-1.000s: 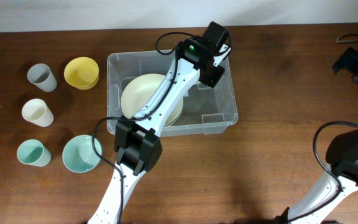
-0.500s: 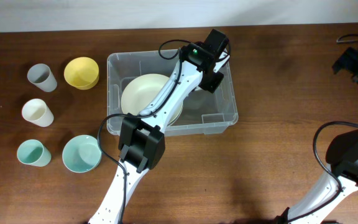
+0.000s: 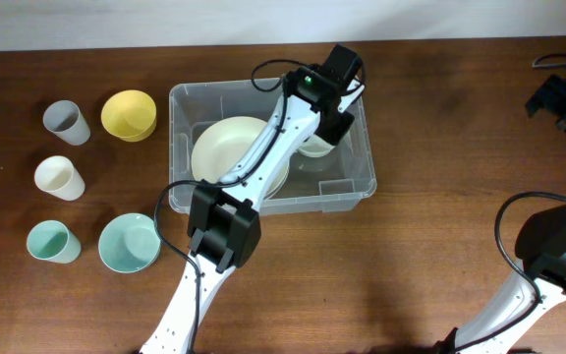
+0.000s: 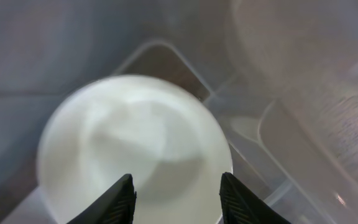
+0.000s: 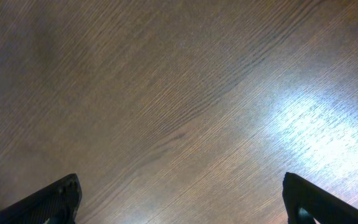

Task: Pack container
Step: 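Lower the white bowl into the bin's right side and release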

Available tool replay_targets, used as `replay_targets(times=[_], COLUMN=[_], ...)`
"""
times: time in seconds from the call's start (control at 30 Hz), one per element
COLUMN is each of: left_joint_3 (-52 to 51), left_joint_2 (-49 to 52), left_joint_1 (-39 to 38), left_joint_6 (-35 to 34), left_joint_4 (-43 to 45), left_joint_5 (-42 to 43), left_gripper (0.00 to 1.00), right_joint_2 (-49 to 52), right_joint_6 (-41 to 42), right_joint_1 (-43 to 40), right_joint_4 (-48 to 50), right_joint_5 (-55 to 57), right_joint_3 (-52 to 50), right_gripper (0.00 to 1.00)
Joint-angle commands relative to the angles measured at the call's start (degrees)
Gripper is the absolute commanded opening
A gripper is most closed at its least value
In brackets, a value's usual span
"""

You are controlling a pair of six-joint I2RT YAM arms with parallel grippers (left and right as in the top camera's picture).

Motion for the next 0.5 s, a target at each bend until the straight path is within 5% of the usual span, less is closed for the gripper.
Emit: replay_targets(times=[0.0,0.13,0.27,0.47], left_joint_3=[9.7,22.14,29.97,30.03], left_joint_2=[-0.09,-0.7,-3.43,-5.6], left_joint_1=[1.29,3.85,9.35,21.77], left_joint_6=[0.85,-1.97,-6.8,-13.86], left_joint_4=[-2.01,-6.54,-12.63,-21.27], left_joint_5=[-4.07,-7.91,-13.25,-13.0], left_gripper=[0.7,0.77,0.99,0.99], right_joint_2=[0.17,0.17,0.17,0.17], right_joint_6=[0.02,0.02,0.02,0.02], right_joint_1=[-0.37,-0.37,-0.37,-0.37], right_joint_4=[0.02,0.02,0.02,0.02], right_joint_5=[0.68,0.68,0.68,0.68], right_joint_3=[-0.24,-0.24,-0.24,-0.24], right_gripper=[0.99,0.99,0.99,0.99])
